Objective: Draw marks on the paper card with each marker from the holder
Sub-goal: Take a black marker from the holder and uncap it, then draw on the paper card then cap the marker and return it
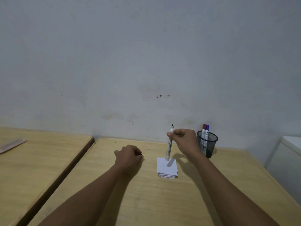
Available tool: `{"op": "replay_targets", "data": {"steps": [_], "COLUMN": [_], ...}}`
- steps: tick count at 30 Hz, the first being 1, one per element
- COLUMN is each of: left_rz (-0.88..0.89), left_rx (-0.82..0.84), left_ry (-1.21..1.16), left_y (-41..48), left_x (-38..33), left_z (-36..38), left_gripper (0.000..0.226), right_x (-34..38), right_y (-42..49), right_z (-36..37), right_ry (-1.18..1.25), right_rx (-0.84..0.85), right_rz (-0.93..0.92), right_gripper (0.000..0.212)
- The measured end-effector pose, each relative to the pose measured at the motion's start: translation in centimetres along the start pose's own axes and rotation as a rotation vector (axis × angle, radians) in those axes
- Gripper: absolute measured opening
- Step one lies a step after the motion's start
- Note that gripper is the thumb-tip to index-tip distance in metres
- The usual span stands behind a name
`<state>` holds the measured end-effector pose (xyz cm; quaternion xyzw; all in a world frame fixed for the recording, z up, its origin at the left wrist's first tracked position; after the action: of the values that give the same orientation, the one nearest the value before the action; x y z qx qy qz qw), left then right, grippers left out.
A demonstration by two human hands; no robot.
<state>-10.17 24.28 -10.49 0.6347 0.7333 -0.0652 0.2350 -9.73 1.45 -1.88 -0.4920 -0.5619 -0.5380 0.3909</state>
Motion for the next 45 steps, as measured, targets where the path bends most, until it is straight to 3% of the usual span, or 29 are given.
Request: {"op": "replay_targets", "data": {"steps": [7,10,12,16,20,23,33,41,45], "left_rz": [0.039,0.115,0.27,0.551,0.609,0.624,0.628,0.587,0.618], "left_rx": [0.006,-0.201,-0.329,-0.094,0.05,0.073,0.08,0.222,0.298], "left_ry": [0.033,0.061,0.075,0.149,0.313,0.368,0.386,0.231,0.299], "left_y": [-0.9,-2.1,-3.6,-6.1,-6.3,-6.3,-6.1,-4.8,-5.2], "left_x": [0.5,0.1,-1.0,-3.5,-3.6,-3.6,-3.3,-2.8,-2.2], "left_z": [0.6,0.8,0.8,2.0,2.9,2.8,3.4,2.9,3.0], "left_gripper": [0.022,0.034,0.027,0.034,0.041,0.039,0.041,0.042,0.057], "right_x": [-0.4,-0.4,-0.4,-0.9,-2.3,-4.2,-9.0,-11.1,-11.4], "right_y": [-0.5,-0.7,-0.7,-0.6,-0.7,-0.4,1.0,1.2,0.7], "right_z": [0.1,-0.3,-0.6,-1.0,-1.3,-1.2,3.7,3.9,4.0], "right_ry": [0.057,0.044,0.048,0.217,0.454,0.561,0.138,-0.095,-0.195], "right_rx": [0.034,0.038,0.038,0.051,0.091,0.109,0.087,0.09,0.069], "right_rz": [0.007,0.016,0.018,0.057,0.23,0.299,0.169,0.066,0.002], "right_gripper": [0.011,0.026,0.02,0.003,0.022,0.025,0.021,0.015,0.015]}}
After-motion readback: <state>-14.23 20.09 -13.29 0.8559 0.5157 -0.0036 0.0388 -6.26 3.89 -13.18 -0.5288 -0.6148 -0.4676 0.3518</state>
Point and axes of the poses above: each hand's wrist, its own y-axis towards the middle knuckle, its own z-axis out of the palm, x = y × z, the point moved 2 cm from there along y, towards the middle knuckle, and after that the axes turned 9 degrees about y, right-handed, at the moved point
